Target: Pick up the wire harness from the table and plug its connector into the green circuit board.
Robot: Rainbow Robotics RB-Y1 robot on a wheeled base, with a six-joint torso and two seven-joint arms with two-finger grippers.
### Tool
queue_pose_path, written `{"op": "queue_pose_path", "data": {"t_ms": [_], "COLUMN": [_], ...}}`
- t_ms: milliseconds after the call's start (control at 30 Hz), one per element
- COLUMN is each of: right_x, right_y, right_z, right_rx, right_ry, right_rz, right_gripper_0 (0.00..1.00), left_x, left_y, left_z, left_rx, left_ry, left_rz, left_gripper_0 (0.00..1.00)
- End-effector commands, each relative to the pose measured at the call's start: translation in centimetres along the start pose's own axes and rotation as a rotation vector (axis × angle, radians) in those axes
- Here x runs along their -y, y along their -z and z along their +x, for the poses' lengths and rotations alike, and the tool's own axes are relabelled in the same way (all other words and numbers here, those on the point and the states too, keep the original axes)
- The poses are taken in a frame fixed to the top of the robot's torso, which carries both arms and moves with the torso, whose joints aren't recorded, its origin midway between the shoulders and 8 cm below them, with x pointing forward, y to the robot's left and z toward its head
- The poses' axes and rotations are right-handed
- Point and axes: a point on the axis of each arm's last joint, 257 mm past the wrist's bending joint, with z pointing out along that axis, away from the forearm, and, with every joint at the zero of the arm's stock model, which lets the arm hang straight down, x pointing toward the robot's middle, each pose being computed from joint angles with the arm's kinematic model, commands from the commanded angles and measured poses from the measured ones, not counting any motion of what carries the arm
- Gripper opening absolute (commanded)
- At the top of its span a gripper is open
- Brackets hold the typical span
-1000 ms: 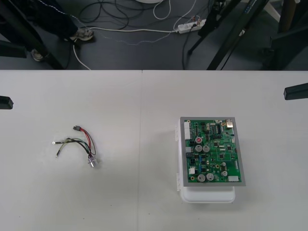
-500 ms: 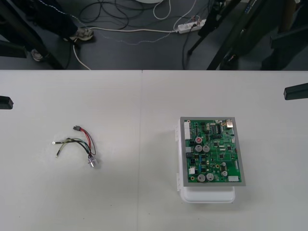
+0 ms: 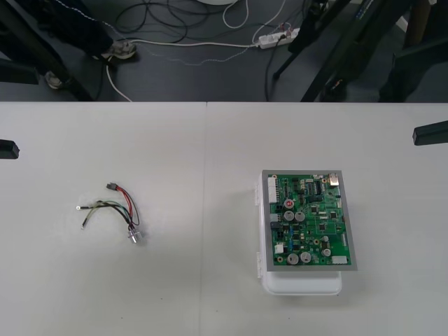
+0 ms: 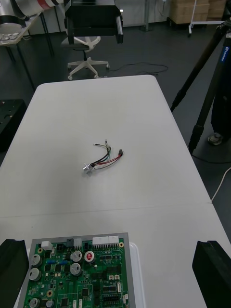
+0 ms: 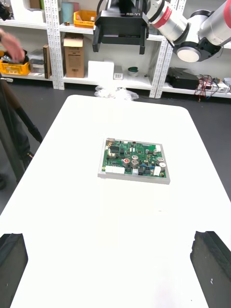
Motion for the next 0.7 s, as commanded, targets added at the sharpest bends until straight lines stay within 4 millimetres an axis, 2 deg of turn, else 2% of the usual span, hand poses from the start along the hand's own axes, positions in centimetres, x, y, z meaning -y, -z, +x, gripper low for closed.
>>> {"op": "queue_pose_path", "data": {"t_ms": [33, 700], "right_x": [0.05, 0.05], "right_y": [0.42, 0.42], "right_z": [-0.48, -0.48], "right_rx": [-0.043, -0.043], "right_ry": [0.006, 0.006], "right_rz": [0.000, 0.000], "right_gripper_0": [1.00, 1.00], "left_x": [-0.90, -0.90], "left_y": [0.27, 0.27], "left_z": [-1.50, -1.50], "left_rx": [0.032, 0.032], "left_ry": [-0.091, -0.091], "left_rz": [-0.049, -0.049], "left_gripper_0": [1.00, 1.00]}}
